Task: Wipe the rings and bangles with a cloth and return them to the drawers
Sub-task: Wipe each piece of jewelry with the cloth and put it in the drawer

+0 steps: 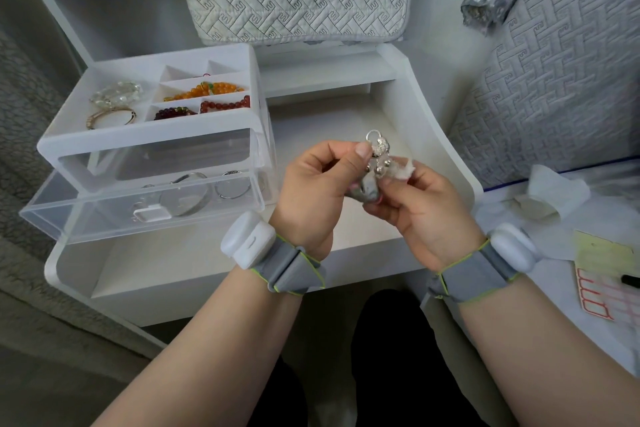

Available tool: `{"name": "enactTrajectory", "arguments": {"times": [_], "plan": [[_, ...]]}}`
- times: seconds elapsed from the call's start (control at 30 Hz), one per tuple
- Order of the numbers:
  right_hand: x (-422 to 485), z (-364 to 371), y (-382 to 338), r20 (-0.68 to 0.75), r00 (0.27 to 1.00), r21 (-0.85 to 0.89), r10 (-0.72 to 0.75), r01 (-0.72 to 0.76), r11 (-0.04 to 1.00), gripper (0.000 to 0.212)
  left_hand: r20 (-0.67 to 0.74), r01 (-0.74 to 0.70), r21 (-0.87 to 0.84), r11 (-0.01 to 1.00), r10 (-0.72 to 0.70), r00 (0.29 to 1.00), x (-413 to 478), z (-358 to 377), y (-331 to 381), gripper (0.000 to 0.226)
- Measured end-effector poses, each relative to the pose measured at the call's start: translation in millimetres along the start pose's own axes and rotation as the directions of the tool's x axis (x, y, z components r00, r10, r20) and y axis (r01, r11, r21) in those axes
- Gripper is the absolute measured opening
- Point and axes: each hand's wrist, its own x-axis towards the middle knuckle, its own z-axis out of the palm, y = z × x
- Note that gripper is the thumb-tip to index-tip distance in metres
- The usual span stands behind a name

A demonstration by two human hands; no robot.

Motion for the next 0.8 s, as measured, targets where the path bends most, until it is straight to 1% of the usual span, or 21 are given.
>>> {"name": "enactTrajectory", "arguments": {"times": [0.03,0.1,0.13,0.23,0.3,0.4,0.43,0.47,0.57,0.7,0.8], "plan": [[0.1,1.5,-1.8,0.004,1.000,0.063,0.008,-0.008,0.998,0.018,0.013,0.004,0.001,1.000,-0.004,1.000,-1.1,0.5,-0.8,0.016],[0.0,4.0,-5.6,0.032,0.999,0.188,0.025,-0.030,0.982,0.017,-0.004,0.003,0.025,1.000,-0.003,1.000,-1.1,1.3,-1.3,0.019],[-0.3,4.8,-6.3,0.051,0.998,0.243,0.037,-0.048,0.969,0.021,-0.022,-0.001,0.040,0.999,0.002,1.000,-0.4,1.1,-1.1,0.021],[-4.4,5.5,-8.1,0.114,0.990,0.380,0.078,-0.116,0.918,0.048,-0.070,-0.003,0.047,0.999,0.006,0.997,1.0,0.6,-0.8,0.022],[-6.7,6.4,-8.3,0.132,0.987,0.426,0.096,-0.144,0.893,0.049,-0.095,-0.002,0.023,1.000,0.004,0.995,1.8,0.7,-1.8,0.021],[-7.1,9.2,-6.1,0.047,0.990,0.474,0.131,-0.138,0.870,0.056,-0.120,-0.006,-0.010,1.000,0.004,0.993,2.9,0.9,-2.5,0.022],[-6.4,10.2,-5.5,0.035,0.990,0.482,0.137,-0.137,0.866,0.055,-0.129,-0.005,-0.010,1.000,0.003,0.992,3.3,1.0,-2.5,0.023],[-6.1,11.6,-5.0,0.052,0.991,0.472,0.123,-0.133,0.872,0.054,-0.137,-0.003,-0.006,1.000,0.002,0.991,3.6,0.7,-2.8,0.023],[-4.4,12.6,-0.4,0.103,0.994,0.447,0.035,-0.078,0.891,0.046,-0.138,0.004,0.011,1.000,-0.002,0.990,3.3,0.0,-3.4,0.021],[-3.2,16.8,1.7,0.074,0.997,0.343,-0.008,-0.018,0.939,0.038,-0.115,0.014,-0.009,1.000,-0.015,0.993,2.7,0.1,-5.9,0.017],[-2.4,19.3,0.3,0.046,0.999,0.253,-0.018,0.006,0.967,0.027,-0.060,0.040,-0.078,0.996,-0.044,0.997,2.7,-1.0,-8.9,0.016]]}}
